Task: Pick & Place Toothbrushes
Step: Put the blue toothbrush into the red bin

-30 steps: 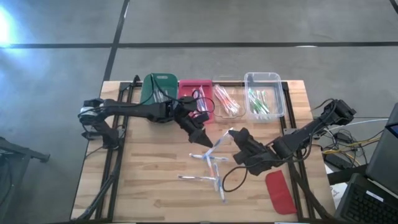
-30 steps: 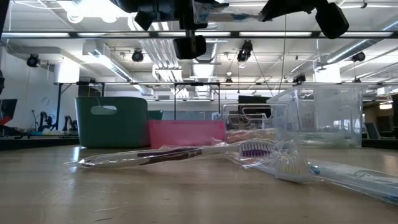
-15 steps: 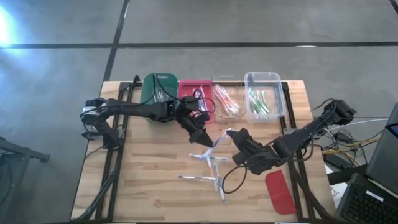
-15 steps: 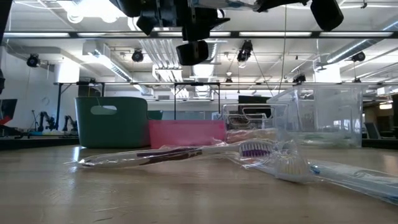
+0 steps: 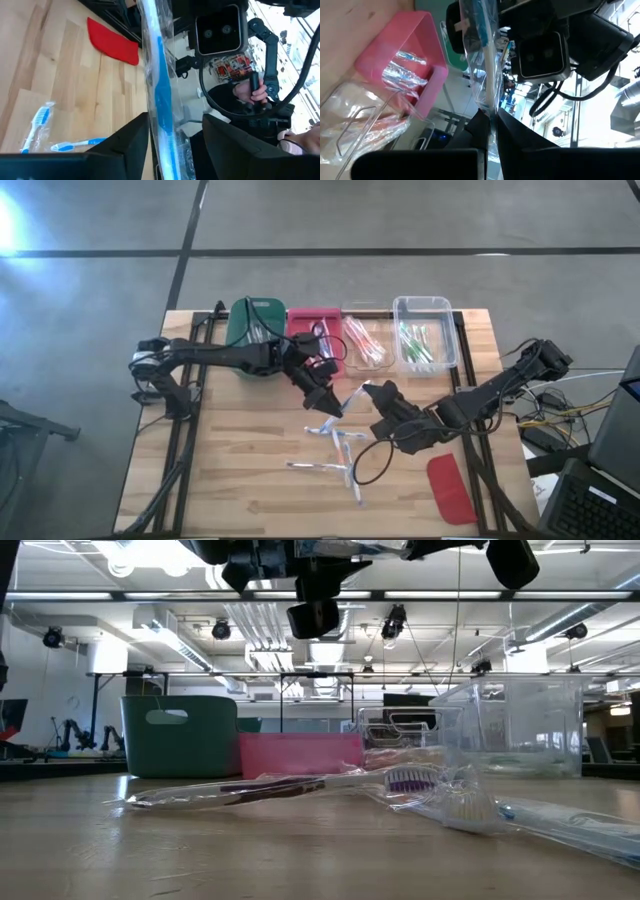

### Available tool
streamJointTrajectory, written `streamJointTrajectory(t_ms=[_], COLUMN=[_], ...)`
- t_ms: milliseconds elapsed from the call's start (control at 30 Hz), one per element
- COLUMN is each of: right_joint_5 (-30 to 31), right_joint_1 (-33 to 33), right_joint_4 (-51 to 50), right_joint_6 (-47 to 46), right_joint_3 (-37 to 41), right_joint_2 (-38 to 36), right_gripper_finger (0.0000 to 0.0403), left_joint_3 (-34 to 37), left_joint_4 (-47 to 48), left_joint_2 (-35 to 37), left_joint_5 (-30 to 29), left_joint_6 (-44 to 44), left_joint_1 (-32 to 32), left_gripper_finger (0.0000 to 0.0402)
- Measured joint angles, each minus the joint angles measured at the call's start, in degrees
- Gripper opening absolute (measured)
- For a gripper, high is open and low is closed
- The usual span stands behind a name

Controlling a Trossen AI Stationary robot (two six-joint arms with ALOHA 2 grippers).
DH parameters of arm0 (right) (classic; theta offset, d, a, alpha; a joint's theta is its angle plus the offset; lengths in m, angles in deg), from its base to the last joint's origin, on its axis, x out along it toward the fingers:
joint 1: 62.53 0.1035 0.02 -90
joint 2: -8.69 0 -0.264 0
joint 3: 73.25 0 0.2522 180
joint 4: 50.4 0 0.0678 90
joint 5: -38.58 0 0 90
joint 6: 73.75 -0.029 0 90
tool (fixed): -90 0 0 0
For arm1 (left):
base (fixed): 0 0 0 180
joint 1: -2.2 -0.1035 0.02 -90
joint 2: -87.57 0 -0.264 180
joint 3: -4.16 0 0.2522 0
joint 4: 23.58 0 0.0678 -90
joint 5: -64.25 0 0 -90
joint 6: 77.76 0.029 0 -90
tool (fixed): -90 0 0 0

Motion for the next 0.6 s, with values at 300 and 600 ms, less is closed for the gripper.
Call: streamJointTrajectory(t_ms=[300, 600], right_joint_5=[0.0, 2.0], right_joint_1=[-0.3, -0.3], right_joint_4=[0.2, 3.1], right_joint_6=[0.2, -1.8], right_joint_3=[0.0, 0.0], right_joint_2=[0.0, -0.1], right_gripper_finger=[0.0013, 0.0043], left_joint_3=[0.0, 0.0], left_joint_4=[0.1, -1.1], left_joint_2=[0.0, 0.0], left_joint_5=[-0.1, -1.0], left_joint_6=[-0.4, 0.3], left_joint_1=[0.0, 0.0], left_gripper_finger=[0.0076, 0.0023])
